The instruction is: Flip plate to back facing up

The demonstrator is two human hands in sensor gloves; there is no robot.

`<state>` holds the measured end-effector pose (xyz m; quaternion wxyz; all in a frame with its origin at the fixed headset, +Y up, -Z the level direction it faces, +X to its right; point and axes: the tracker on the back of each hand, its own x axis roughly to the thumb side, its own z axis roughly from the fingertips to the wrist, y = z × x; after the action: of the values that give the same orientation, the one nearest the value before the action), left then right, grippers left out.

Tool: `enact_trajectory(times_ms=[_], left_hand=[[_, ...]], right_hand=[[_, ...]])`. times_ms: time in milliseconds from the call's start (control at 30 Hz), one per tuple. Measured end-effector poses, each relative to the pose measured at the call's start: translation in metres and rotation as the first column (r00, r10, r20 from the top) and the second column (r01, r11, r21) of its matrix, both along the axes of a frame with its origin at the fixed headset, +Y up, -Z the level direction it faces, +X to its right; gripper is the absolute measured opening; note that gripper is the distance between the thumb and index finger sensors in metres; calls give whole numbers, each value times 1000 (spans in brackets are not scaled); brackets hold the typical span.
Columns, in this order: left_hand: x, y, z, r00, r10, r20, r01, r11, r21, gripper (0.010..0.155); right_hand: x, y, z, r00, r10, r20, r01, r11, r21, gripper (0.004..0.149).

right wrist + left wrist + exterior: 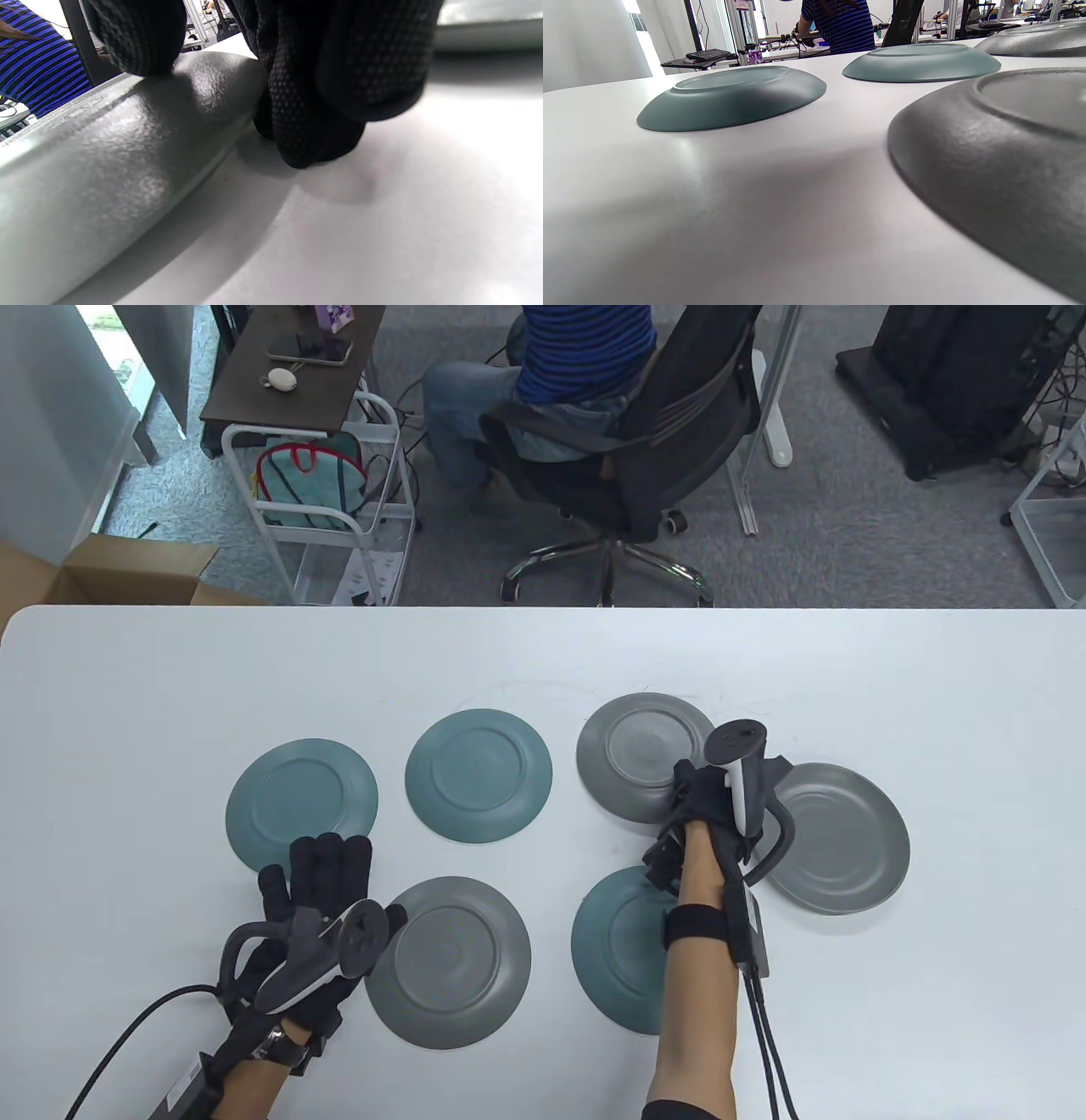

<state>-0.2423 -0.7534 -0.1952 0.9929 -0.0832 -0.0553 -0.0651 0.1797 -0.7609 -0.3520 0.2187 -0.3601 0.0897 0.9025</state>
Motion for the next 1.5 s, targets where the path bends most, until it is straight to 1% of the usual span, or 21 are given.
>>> enact_trajectory(times_ms=[267,467,733,833,967,1067,1300,1433,1500], left_hand=[[0,0,0,1000,6,0,-6,1000,-6,86],[0,1,0,1000,9,0,-9,1000,-2,86],[0,1,0,1000,11,-3,-11,1000,-8,86],[0,1,0,1000,11,-2,-11,1000,-7,86],[0,2,0,1000,12,-1,-12,1000,-5,86],[0,1,0,1000,12,-1,-12,1000,-5,86],[1,1,1,1000,8,1,-8,1000,-10,86],[2,1,1,1000,5,4,-5,1000,-13,86],[2,1,1,1000,0,6,0,1000,-9,86]], right_hand=[[-5,1,-4,997,77,-23,-78,996,-52,70],[-8,2,-5,993,110,-34,-112,992,-65,67],[-8,3,-6,992,114,-45,-118,990,-83,67],[-9,3,-6,989,139,-50,-143,986,-86,68],[-11,5,-6,975,205,-82,-213,971,-104,68],[-11,5,-6,978,192,-85,-200,975,-99,68],[-17,17,-2,973,176,-149,-187,980,-61,70],[-20,31,4,963,152,-221,-168,984,-55,73],[-22,40,8,951,162,-264,-176,984,-31,74]])
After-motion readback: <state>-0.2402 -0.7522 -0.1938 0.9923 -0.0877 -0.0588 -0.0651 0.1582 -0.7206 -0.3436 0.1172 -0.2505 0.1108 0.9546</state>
